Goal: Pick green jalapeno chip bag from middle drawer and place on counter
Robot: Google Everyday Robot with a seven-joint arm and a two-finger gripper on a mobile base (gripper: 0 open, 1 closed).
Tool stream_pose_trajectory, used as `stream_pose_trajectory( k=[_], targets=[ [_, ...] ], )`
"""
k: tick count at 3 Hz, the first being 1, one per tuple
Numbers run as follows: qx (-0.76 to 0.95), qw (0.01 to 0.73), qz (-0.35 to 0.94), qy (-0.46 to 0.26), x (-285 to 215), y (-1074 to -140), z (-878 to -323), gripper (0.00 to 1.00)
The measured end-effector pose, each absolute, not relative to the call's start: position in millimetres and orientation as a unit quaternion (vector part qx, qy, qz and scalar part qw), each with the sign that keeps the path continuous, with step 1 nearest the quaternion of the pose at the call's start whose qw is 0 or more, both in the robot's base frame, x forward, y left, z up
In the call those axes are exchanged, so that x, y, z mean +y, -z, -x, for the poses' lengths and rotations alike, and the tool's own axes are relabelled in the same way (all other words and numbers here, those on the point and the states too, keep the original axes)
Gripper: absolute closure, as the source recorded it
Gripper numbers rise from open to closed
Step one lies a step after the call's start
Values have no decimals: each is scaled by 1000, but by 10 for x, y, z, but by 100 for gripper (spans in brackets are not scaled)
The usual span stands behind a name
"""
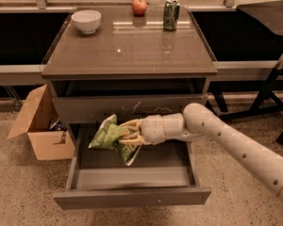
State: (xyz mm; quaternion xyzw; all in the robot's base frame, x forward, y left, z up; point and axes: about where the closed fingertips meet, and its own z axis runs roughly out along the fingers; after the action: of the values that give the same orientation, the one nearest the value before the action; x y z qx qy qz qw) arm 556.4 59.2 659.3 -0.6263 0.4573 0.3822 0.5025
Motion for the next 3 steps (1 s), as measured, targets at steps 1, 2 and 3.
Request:
stream_pose_trajectory(
  k=[1, 2, 3],
  targets=[
    [419, 559, 638, -322, 218, -7285, -5441, 100],
    [419, 559, 638, -322, 219, -7285, -5441, 100],
    [406, 567, 649, -305, 62, -7553, -5475, 100]
  ],
)
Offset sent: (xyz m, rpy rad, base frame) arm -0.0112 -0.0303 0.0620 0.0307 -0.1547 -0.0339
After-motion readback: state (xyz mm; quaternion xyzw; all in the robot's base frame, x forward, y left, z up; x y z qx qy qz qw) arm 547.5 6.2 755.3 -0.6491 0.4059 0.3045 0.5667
